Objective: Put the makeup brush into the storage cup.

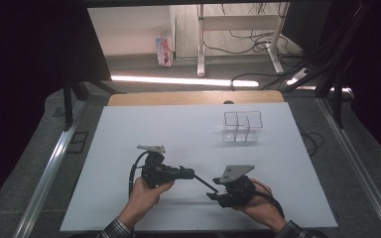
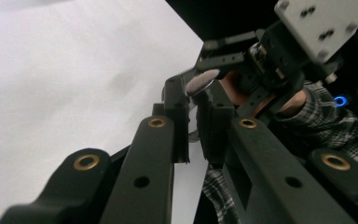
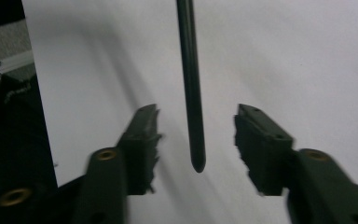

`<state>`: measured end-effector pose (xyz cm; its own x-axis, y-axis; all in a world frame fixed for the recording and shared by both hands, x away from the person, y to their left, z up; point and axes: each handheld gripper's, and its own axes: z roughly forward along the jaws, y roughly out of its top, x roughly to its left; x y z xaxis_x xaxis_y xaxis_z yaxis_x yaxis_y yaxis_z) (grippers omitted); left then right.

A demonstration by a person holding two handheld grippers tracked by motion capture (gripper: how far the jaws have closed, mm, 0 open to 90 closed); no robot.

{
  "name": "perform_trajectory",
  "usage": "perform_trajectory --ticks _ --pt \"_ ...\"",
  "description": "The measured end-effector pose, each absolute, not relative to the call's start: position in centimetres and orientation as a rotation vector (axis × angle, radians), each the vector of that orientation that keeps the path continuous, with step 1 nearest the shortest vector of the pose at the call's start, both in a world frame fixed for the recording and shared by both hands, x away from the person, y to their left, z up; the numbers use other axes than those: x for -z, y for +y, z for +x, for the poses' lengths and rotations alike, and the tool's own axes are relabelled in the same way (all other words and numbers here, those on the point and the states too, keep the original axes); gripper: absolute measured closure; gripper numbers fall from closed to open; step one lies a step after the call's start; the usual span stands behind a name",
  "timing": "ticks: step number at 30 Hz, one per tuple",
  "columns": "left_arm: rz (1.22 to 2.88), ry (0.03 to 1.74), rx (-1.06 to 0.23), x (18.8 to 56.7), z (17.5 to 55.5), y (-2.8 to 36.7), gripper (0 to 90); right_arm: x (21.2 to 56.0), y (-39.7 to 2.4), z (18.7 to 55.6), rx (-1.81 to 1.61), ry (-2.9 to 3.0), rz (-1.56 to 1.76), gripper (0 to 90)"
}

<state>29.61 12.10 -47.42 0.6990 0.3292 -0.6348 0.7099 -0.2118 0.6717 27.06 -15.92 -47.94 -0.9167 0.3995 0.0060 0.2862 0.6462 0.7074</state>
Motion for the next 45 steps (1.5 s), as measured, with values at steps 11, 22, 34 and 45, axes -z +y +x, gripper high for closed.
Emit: perform_trajectory --ticks 11,22,34,45 --pt "1.947 0.788 0.344 46.8 28.7 10.0 83.7 47.1 -14.4 27.0 -1.171 2.713 0.562 42.1" --pt "1.977 0.786 0.327 47.2 28.6 9.0 82.3 47.0 -13.5 26.7 -1.108 2.705 0.514 83.8" --pt "2.063 0.824 0.005 46.6 27.9 9.8 28.9 46.4 -14.8 27.5 -1.167 2.674 0.641 83.9" --pt "2.13 0.806 -0.131 47.0 27.3 10.6 10.7 46.0 -15.8 27.9 -1.178 2.655 0.672 83.8"
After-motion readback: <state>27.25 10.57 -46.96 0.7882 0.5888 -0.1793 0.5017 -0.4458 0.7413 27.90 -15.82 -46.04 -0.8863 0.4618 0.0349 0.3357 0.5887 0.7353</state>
